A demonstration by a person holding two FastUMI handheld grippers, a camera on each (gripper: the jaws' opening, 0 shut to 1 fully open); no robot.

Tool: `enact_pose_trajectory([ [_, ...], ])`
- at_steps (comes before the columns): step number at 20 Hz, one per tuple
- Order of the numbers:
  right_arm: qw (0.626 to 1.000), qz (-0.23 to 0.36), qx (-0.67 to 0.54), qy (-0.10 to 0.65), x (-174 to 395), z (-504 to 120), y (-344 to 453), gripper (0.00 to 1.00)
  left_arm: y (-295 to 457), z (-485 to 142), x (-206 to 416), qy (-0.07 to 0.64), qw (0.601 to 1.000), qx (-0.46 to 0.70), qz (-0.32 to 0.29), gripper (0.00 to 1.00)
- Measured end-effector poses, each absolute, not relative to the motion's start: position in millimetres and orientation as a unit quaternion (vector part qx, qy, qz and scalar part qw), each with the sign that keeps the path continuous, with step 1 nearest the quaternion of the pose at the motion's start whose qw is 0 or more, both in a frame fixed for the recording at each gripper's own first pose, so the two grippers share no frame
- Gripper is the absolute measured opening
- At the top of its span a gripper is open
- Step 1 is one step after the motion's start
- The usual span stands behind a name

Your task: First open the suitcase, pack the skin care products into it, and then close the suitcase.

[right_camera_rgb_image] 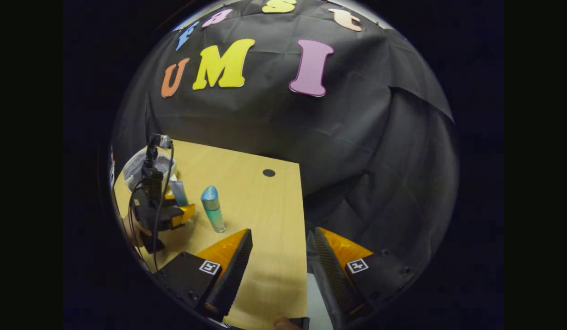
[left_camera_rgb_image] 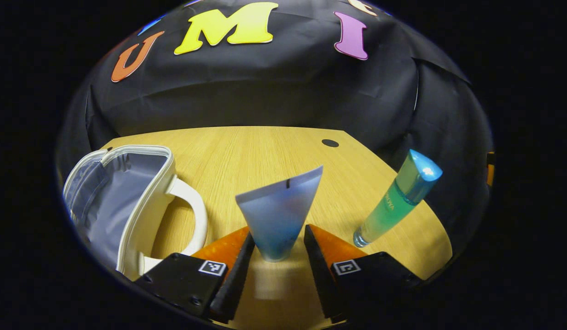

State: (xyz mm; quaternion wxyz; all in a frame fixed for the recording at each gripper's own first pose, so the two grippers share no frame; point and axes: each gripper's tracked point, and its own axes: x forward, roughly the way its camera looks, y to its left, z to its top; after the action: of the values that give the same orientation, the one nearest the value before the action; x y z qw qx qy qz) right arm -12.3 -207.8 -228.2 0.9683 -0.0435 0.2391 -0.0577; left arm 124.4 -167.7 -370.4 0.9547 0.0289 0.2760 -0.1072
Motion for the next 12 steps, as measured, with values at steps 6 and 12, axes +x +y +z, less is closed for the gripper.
enact_pose_trajectory([
  [6, 0.967, -0.023, -0.04, 0.252, -7, -242, -173, 0.81, -170, -373, 121, 0.294, 0.945, 0.024, -0.14, 0.46],
  [12, 0.965, 0.05, -0.028, 0.255, 24, -254, -110, 0.81, -159, -323, 84, 0.293, 0.944, 0.035, -0.146, 0.43],
])
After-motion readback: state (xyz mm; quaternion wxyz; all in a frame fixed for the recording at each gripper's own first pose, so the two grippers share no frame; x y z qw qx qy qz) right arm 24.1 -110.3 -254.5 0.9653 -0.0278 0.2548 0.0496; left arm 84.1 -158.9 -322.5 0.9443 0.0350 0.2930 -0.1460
